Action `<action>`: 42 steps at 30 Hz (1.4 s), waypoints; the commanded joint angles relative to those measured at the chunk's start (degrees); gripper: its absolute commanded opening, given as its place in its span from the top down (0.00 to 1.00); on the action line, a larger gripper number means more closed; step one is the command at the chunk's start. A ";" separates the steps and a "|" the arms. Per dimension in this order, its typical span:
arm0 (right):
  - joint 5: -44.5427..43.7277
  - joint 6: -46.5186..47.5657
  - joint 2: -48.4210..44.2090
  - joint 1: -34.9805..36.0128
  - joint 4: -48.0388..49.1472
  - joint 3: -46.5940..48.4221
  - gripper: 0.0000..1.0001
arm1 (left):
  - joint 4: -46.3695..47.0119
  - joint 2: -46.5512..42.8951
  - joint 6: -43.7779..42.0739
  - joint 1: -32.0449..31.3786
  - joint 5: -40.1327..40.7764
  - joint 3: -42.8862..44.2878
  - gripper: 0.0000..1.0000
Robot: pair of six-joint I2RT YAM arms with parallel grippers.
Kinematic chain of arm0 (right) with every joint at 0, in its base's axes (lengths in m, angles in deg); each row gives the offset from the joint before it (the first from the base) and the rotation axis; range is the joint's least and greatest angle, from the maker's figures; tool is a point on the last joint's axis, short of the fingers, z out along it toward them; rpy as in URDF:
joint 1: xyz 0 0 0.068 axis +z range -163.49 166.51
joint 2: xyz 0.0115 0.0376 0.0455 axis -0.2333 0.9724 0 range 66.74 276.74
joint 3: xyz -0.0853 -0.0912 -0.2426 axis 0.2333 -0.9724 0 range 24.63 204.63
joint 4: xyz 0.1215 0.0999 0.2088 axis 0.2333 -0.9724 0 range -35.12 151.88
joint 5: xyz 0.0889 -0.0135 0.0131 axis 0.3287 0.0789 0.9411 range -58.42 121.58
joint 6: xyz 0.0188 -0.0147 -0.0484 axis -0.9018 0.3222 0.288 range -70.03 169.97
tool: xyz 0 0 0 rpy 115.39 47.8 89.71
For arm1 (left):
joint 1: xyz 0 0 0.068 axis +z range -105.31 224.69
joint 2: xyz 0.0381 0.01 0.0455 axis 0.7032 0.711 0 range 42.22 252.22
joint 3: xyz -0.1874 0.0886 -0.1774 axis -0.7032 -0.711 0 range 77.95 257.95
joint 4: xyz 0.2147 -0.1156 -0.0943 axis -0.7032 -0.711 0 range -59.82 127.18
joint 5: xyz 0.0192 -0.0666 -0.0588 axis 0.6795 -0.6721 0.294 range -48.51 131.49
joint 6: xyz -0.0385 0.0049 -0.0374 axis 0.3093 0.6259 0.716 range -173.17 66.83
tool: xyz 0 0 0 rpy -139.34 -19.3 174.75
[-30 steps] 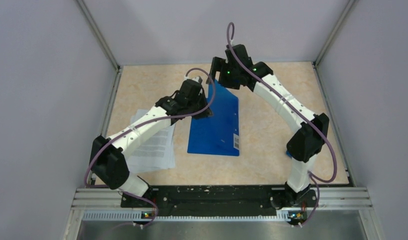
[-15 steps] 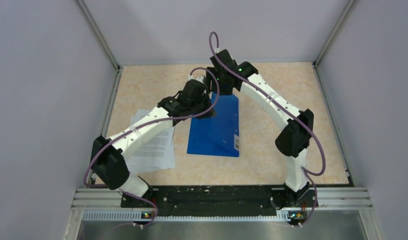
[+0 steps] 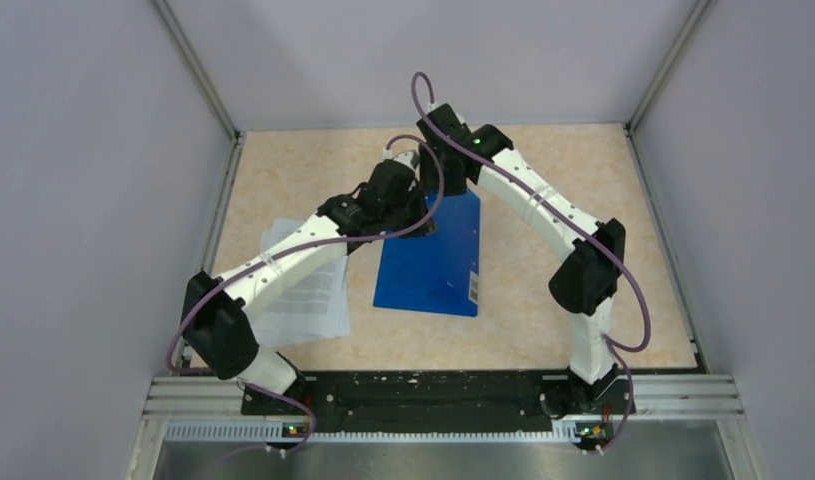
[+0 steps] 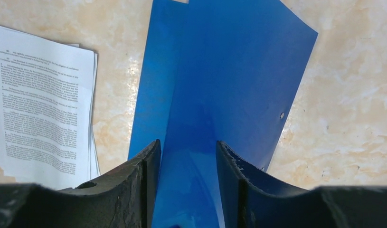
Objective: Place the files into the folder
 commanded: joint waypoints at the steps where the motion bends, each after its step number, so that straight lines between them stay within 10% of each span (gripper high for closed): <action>1: -1.22 1.51 0.81 0.42 -1.00 1.59 0.57 | 4.31 -1.61 -1.61 -0.28 -0.10 2.29 0.90; 11: -3.82 2.94 0.23 0.44 -3.12 2.55 1.00 | 5.72 -4.51 -2.55 -0.24 -2.67 1.65 0.63; 19: -7.50 6.14 -9.59 1.50 -1.49 -2.89 1.00 | 4.49 -14.52 -4.89 1.11 2.76 -1.38 0.36; 29: -6.25 12.01 -32.64 2.27 11.59 -22.52 1.00 | 10.73 -21.98 -2.37 17.25 -9.72 -11.00 0.27; 42: -5.32 17.10 -47.28 2.27 15.62 -21.46 1.00 | 24.92 -21.11 -5.79 26.44 -14.82 -20.50 0.15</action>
